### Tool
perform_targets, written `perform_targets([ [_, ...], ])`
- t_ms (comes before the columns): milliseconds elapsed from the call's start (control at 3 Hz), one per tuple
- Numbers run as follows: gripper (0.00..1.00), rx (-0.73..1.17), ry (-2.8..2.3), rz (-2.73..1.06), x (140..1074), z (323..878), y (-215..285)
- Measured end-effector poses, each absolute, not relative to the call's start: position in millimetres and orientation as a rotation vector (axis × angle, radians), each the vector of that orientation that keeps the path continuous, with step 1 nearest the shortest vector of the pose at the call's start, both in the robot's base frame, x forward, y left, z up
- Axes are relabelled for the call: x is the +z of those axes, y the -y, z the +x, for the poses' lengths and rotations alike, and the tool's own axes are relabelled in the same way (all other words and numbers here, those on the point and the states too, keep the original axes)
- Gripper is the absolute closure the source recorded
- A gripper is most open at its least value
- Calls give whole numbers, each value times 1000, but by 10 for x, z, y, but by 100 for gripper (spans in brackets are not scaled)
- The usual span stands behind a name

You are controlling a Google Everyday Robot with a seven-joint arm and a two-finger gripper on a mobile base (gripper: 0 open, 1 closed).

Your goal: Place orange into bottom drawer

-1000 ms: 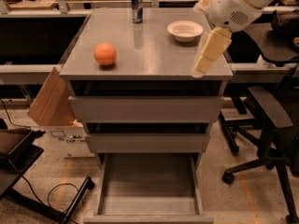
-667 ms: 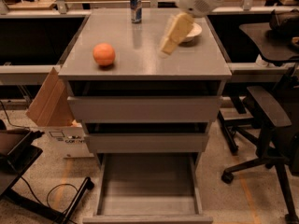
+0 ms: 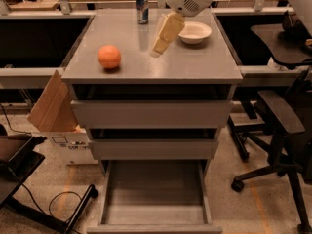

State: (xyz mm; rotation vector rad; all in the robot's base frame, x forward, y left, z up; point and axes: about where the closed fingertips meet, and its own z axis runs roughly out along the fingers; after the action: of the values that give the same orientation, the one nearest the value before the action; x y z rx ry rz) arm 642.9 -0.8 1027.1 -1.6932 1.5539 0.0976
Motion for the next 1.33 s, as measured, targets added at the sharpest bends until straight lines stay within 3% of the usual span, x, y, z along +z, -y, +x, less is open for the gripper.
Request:
perform_targets([
  [667,0,176,-1479,-1758,9825,6941,-863],
  [1333,0,178,-1570,-1798,9262,7369,-1387],
])
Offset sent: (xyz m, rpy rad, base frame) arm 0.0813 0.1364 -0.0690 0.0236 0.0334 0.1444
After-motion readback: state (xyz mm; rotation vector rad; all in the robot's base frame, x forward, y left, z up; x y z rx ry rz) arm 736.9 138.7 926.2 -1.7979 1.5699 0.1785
